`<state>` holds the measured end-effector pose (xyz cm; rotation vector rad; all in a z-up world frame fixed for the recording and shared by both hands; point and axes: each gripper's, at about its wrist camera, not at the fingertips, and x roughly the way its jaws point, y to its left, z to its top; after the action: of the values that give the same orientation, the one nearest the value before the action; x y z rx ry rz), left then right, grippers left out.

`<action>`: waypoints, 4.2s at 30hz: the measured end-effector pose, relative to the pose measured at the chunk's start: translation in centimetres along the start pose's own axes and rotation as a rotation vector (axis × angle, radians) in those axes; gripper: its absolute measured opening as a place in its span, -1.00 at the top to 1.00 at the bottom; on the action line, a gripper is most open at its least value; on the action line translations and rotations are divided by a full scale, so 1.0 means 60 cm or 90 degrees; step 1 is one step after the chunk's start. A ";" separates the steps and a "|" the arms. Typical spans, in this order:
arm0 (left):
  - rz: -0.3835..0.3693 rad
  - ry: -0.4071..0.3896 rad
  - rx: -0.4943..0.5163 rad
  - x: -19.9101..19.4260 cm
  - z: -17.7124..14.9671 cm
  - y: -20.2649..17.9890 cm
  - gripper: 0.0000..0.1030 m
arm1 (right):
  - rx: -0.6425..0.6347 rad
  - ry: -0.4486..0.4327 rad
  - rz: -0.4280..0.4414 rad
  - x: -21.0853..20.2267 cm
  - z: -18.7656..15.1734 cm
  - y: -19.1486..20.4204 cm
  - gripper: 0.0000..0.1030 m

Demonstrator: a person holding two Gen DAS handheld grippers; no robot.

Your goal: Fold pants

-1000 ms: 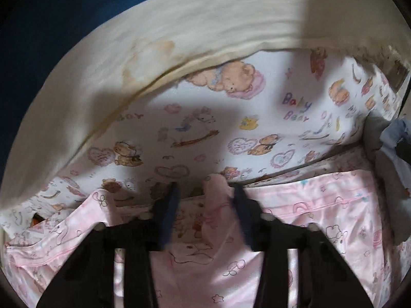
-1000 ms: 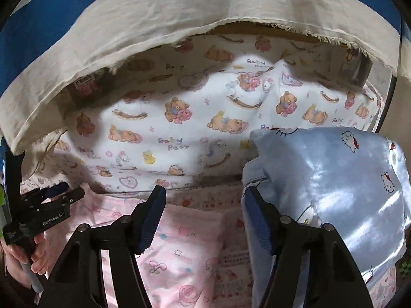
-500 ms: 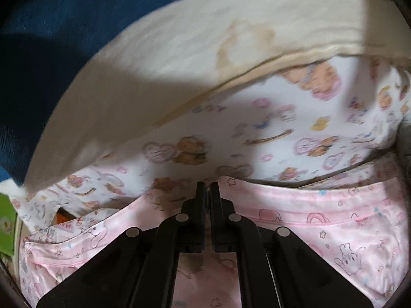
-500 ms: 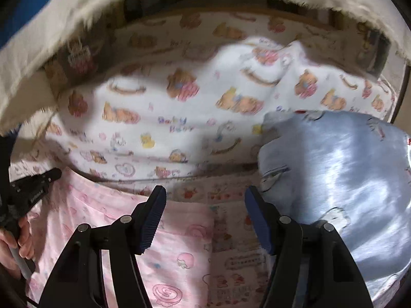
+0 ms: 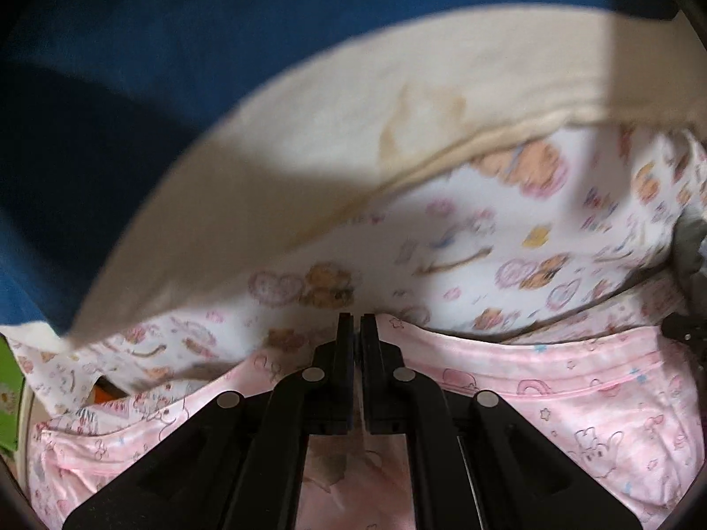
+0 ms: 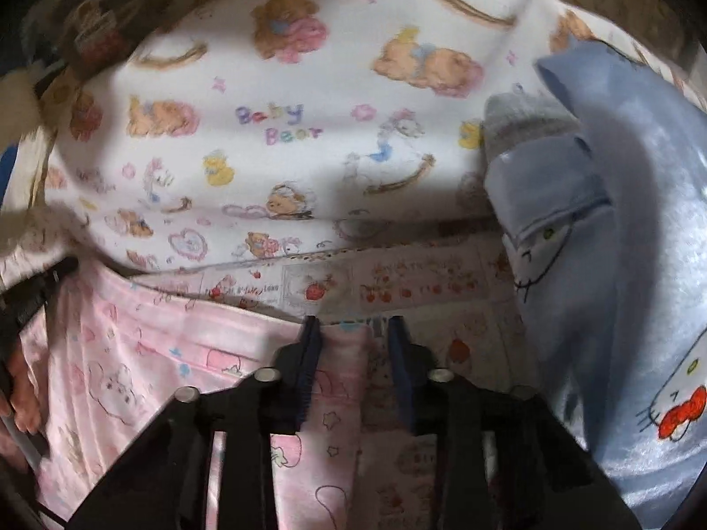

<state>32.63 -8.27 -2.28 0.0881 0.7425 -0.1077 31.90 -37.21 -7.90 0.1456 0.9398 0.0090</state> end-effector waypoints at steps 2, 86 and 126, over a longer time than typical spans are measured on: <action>-0.012 -0.015 0.003 -0.008 -0.001 -0.004 0.95 | -0.005 -0.007 -0.010 -0.004 -0.003 0.006 0.94; 0.166 -0.261 -0.065 -0.585 -0.522 0.081 0.01 | -0.068 -0.315 0.074 -0.518 -0.528 0.176 -0.32; 0.085 -0.070 -0.094 -0.420 -0.482 0.042 0.82 | -0.063 -0.194 -0.055 -0.370 -0.528 0.194 0.81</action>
<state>-4.83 -0.67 -6.30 -0.0091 0.6315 0.0696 -6.10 -23.43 -6.95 0.0124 0.6396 -0.0455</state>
